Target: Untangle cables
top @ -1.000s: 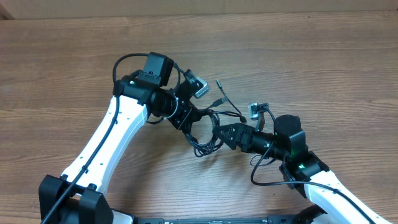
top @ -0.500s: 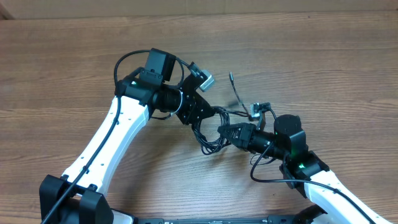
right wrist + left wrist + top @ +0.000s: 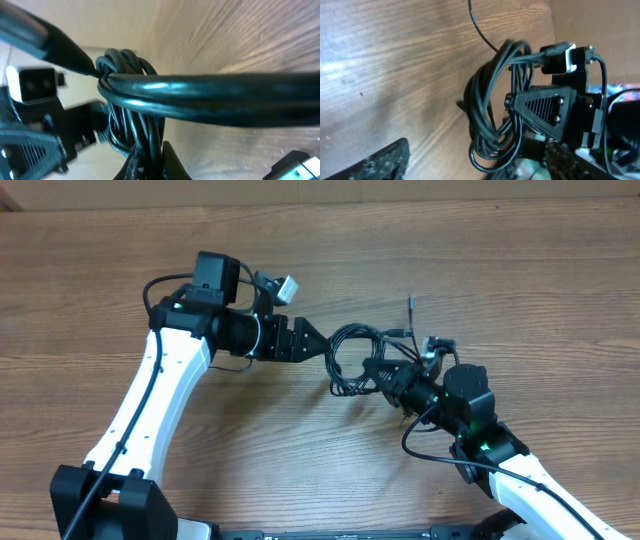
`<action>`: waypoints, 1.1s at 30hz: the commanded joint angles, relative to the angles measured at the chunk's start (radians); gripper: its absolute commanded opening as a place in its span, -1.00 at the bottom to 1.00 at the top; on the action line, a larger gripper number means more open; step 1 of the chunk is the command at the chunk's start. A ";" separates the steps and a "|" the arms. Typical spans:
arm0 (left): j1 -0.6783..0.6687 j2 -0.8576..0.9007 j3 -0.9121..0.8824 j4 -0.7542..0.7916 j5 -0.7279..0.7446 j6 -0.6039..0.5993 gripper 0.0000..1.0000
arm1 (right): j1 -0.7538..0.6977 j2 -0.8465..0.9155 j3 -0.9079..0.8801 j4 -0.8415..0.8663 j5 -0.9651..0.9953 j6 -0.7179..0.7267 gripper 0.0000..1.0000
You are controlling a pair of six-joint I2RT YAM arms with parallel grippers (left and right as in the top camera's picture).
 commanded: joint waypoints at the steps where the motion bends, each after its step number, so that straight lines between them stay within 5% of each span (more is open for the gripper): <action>1: -0.057 -0.005 0.020 0.006 -0.051 -0.121 0.75 | 0.005 -0.009 0.015 0.023 0.047 0.081 -0.92; 8: -0.177 -0.005 0.020 0.080 -0.265 -0.332 0.57 | 0.004 -0.009 0.015 0.034 0.047 0.160 -0.92; 22: -0.238 -0.004 -0.023 0.155 -0.409 -0.703 -0.71 | 0.004 -0.009 0.015 0.080 0.063 0.309 -0.92; 26: -0.259 -0.004 -0.050 0.200 -0.408 -0.752 -0.70 | 0.004 -0.009 0.015 0.093 0.079 0.336 -0.92; 33: -0.272 -0.004 -0.057 0.218 -0.407 -0.801 -0.03 | 0.004 -0.009 0.015 0.098 0.084 0.336 -0.92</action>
